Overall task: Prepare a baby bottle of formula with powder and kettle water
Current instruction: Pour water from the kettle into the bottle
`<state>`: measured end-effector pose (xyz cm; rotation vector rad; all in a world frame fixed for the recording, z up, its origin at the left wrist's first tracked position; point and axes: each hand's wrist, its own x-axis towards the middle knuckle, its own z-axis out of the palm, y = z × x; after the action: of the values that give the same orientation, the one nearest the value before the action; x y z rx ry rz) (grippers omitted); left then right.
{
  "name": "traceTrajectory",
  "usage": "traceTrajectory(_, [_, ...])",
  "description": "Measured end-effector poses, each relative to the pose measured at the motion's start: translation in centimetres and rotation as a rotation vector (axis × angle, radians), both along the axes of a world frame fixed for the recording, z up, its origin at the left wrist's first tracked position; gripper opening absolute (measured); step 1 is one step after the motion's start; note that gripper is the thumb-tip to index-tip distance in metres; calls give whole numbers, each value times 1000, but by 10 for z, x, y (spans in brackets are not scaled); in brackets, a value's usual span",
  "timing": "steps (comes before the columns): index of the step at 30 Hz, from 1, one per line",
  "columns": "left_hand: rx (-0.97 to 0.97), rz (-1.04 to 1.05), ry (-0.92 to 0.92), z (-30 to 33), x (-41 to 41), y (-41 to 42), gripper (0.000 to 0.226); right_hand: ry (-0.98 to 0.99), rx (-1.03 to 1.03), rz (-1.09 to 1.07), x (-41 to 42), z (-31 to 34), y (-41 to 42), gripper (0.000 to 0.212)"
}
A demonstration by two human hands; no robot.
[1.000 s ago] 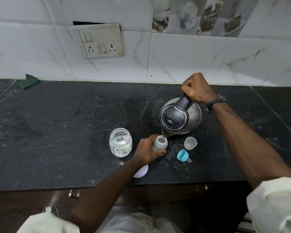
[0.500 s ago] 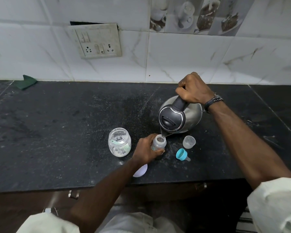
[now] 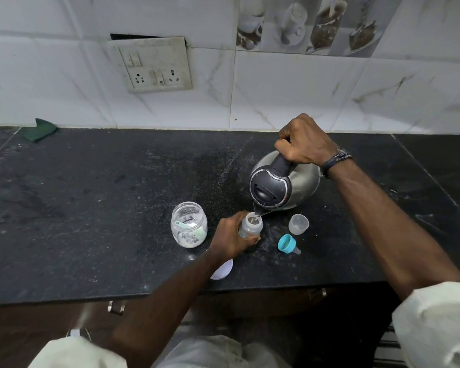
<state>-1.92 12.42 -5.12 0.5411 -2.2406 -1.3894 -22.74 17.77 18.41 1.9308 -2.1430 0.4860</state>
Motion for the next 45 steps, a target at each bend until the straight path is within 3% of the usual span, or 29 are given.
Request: traceTrajectory(45, [4,-4,0,-3,-1,-1,59,55,64,-81,5,4,2,38])
